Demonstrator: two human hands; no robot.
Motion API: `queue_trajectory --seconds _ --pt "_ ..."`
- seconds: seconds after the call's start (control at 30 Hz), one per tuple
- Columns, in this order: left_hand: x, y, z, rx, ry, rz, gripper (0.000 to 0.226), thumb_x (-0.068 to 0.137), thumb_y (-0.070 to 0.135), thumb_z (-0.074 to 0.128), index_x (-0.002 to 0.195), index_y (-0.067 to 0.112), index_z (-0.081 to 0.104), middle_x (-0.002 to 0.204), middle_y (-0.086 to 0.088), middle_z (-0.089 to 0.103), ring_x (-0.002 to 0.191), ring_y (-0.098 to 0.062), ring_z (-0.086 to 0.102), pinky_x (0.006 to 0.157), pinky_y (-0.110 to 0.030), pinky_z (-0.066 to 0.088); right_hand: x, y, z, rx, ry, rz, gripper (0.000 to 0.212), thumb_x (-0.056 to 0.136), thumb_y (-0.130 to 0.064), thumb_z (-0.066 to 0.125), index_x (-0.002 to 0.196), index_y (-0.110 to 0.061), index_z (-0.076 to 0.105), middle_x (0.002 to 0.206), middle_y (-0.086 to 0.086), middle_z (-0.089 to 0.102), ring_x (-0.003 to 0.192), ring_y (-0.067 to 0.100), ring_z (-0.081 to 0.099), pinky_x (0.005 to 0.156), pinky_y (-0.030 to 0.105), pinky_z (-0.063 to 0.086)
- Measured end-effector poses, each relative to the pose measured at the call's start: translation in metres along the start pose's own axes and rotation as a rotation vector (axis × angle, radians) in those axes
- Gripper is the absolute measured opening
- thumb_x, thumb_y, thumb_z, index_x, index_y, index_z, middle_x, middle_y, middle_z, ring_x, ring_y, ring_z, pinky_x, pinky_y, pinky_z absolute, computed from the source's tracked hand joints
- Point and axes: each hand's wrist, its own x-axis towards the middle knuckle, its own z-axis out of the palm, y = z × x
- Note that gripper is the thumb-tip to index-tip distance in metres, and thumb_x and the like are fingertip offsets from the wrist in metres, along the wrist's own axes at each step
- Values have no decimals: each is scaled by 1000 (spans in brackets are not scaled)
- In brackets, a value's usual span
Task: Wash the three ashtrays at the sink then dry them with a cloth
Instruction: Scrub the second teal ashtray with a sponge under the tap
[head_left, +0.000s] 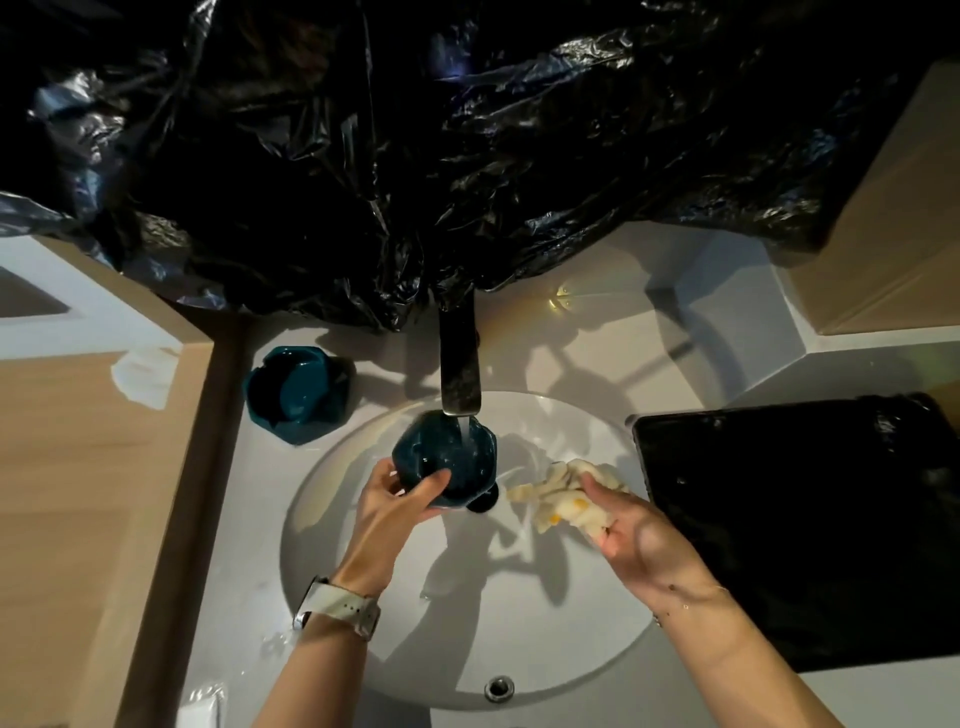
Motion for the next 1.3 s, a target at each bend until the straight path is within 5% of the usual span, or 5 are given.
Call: queue_trajectory --seconds 0.47,0.73,0.83,0.93,1.3 --pt "-15 31 -52 1175 240 801 54 70 59 66 106 19 57 79 3 70 62 -23 66 56 -24 50 -20 11 12 -145 408 -209 34 78 -35 74 98 -7 74 96 11 75 95 23 68 94 33 45" --pt "-14 27 -34 556 113 358 31 89 42 69 114 26 62 98 15 69 97 -8 64 78 -17 45 -13 3 16 -1 299 -46 32 96 -43 48 101 -15 65 95 8 69 92 22 65 75 34 51" --pt "-6 14 -16 -8 -61 46 72 73 61 76 127 16 61 121 -5 70 117 -20 63 107 -38 44 -8 -5 25 95 230 -80 38 97 -45 37 100 -16 61 96 9 66 92 24 62 77 38 48" --pt "3 9 5 -298 -148 -105 49 91 40 64 128 8 59 128 -14 67 123 -30 60 107 -49 44 -2 -18 44 65 99 -191 36 96 -34 26 88 -15 56 81 7 59 75 22 55 70 36 41" --pt "16 -10 41 -148 -38 -83 42 99 42 53 121 7 62 106 -12 72 88 -24 70 72 -30 55 56 -2 86 -1241 276 -585 19 90 -24 61 108 -21 63 79 -2 66 77 21 61 68 26 42"
